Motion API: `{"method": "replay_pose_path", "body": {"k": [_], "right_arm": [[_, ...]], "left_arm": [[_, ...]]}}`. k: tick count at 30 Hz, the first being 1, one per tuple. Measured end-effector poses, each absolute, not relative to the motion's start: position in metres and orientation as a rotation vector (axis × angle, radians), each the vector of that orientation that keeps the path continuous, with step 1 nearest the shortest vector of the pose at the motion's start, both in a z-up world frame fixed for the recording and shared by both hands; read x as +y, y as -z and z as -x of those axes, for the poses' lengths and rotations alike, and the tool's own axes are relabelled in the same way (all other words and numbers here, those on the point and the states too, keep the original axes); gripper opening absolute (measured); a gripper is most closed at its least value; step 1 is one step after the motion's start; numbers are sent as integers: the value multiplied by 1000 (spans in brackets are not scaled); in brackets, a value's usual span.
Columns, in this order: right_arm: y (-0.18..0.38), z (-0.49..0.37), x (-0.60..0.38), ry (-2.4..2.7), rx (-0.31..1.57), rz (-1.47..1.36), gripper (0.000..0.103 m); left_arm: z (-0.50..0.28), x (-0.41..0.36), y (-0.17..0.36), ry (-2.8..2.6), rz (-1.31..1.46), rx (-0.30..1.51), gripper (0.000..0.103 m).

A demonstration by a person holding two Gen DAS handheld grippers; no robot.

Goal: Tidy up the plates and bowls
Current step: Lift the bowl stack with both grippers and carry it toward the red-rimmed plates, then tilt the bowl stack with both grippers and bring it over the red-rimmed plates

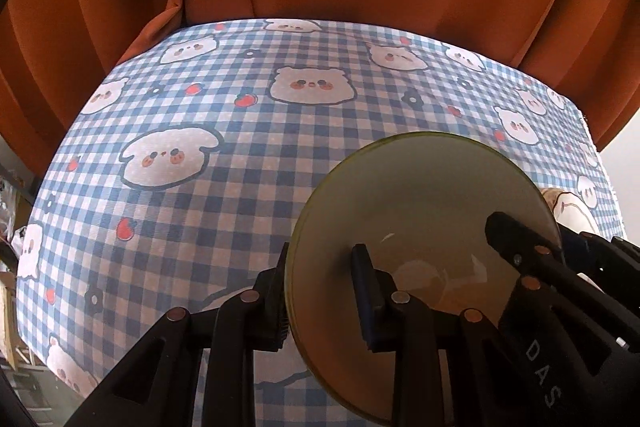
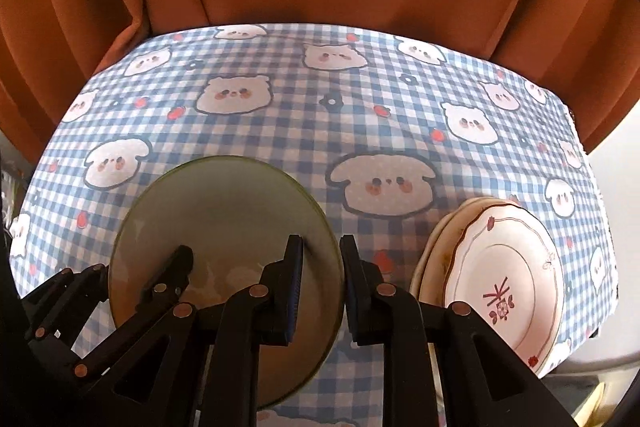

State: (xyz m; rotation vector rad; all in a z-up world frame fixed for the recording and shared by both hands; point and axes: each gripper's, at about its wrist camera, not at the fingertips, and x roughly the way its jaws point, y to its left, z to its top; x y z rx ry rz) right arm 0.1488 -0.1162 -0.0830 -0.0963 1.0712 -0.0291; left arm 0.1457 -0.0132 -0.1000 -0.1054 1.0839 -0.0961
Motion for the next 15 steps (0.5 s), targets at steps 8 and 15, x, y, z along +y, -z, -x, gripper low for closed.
{"method": "replay_pose_path", "body": {"k": [8, 15], "right_arm": [[95, -156, -122, 22, 1148, 47, 27], [107, -167, -134, -74, 1217, -55, 40]], "left_arm": [[-151, -18, 106, 171, 72, 1140, 40], [-157, -19, 111, 167, 82, 1181, 62]]}}
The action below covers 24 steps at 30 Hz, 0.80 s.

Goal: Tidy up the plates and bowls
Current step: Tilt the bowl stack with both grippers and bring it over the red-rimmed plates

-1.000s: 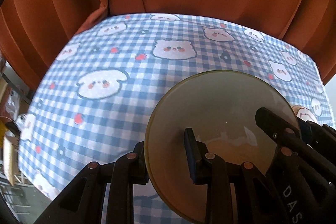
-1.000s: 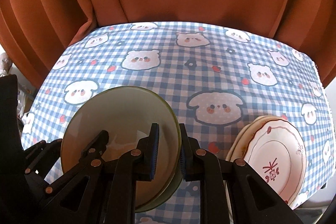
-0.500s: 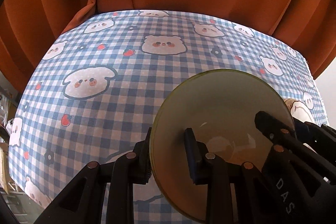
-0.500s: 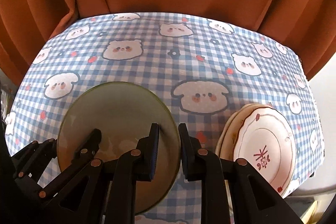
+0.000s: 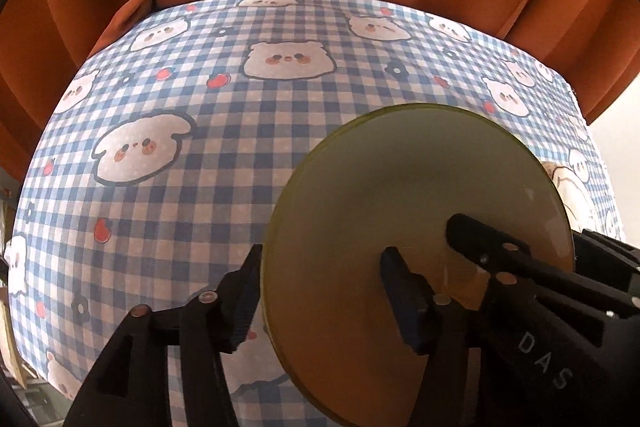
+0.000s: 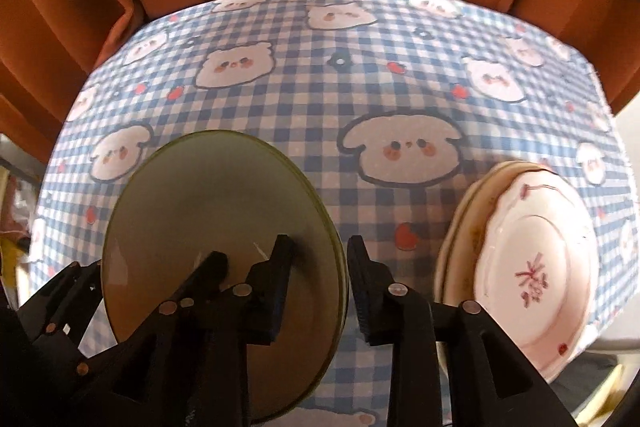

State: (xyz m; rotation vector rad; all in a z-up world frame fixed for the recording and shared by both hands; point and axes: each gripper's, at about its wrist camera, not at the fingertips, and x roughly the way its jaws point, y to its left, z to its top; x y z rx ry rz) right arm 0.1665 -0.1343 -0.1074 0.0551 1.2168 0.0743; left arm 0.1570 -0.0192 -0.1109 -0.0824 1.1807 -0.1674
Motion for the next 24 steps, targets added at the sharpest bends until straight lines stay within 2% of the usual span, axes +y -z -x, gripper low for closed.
{"method": "replay_pose_path", "body": {"k": [3, 20, 24], "right_arm": [[113, -172, -143, -94, 1242, -137, 48], [141, -183, -155, -333, 1314, -386, 47], [142, -185, -158, -340, 1323, -414, 47]], "left_arm": [[-159, -20, 110, 140, 91, 1205, 64], [-165, -19, 113, 40, 23, 1311, 85], [-169, -20, 114, 85, 6, 1293, 86]]}}
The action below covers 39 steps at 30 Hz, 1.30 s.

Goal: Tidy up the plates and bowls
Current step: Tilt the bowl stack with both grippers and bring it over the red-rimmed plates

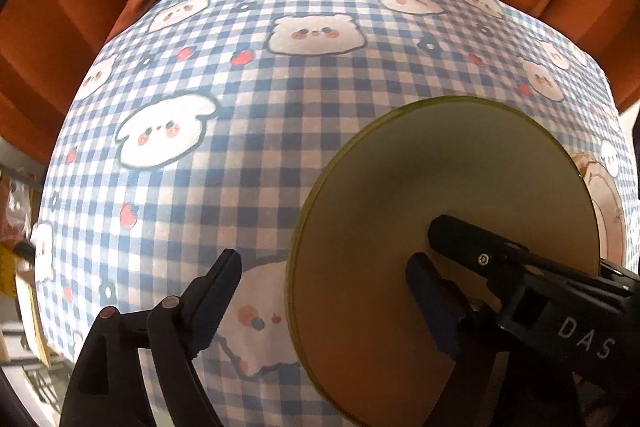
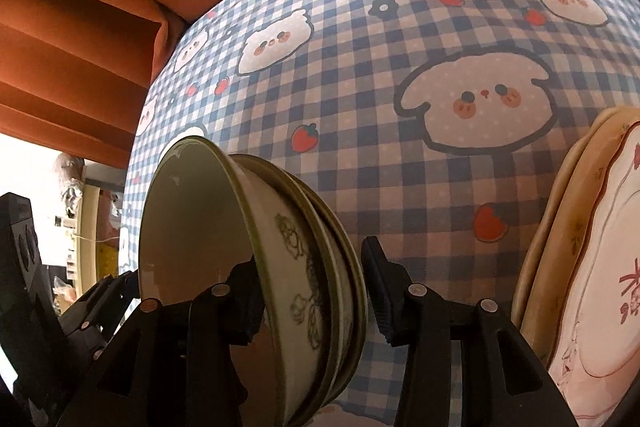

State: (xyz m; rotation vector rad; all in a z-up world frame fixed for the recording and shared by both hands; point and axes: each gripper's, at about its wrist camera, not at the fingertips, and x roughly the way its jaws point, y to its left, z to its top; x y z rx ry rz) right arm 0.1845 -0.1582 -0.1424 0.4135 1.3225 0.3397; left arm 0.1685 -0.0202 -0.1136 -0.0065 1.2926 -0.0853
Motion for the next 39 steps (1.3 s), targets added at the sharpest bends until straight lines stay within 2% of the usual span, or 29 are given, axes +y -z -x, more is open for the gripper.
{"method": "replay_pose_path", "body": {"k": [10, 12, 14, 19, 24, 26, 27, 39], "right_arm": [[132, -169, -166, -204, 1320, -442, 46], [132, -165, -165, -172, 1320, -453, 46], [131, -161, -166, -144, 1324, -468, 46], [123, -150, -169, -108, 1306, -475, 46], [127, -151, -172, -101, 1314, -503, 46], [127, -152, -172, -107, 1308, -504, 44], [128, -153, -170, -114, 1307, -500, 39], [120, -152, -164, -104, 1309, -487, 40]], "left_arm": [[-166, -7, 122, 231, 150, 1272, 87], [-165, -6, 123, 269, 168, 1272, 84], [-163, -6, 123, 302, 198, 1281, 76], [-161, -3, 122, 358, 264, 1295, 74], [-164, -6, 123, 386, 247, 1271, 68], [-167, -9, 123, 401, 246, 1259, 59], [-168, -10, 123, 400, 243, 1260, 59], [-167, -4, 114, 404, 219, 1255, 56]]}}
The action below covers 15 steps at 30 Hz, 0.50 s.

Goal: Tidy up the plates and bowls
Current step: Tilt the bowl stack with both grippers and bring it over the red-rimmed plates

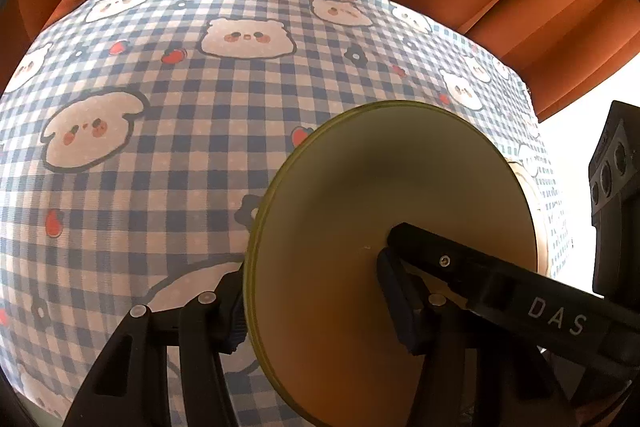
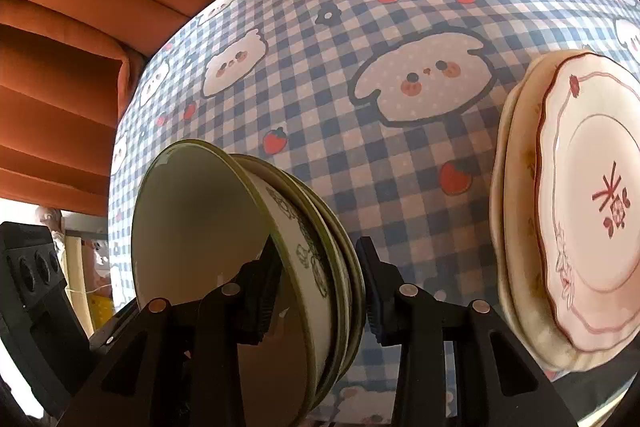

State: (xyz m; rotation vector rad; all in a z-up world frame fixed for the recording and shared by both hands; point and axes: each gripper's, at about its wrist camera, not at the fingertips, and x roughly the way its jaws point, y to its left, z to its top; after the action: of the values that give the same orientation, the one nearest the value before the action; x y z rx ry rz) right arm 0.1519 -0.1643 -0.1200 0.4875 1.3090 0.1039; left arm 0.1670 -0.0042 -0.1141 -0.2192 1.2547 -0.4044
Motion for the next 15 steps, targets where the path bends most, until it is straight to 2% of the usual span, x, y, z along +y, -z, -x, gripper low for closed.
{"method": "replay_pose_path", "body": {"k": [15], "right_arm": [[61, -126, -145, -62, 1208, -448, 40]], "left_arm": [[-147, 17, 64, 456, 234, 1176, 56]]}}
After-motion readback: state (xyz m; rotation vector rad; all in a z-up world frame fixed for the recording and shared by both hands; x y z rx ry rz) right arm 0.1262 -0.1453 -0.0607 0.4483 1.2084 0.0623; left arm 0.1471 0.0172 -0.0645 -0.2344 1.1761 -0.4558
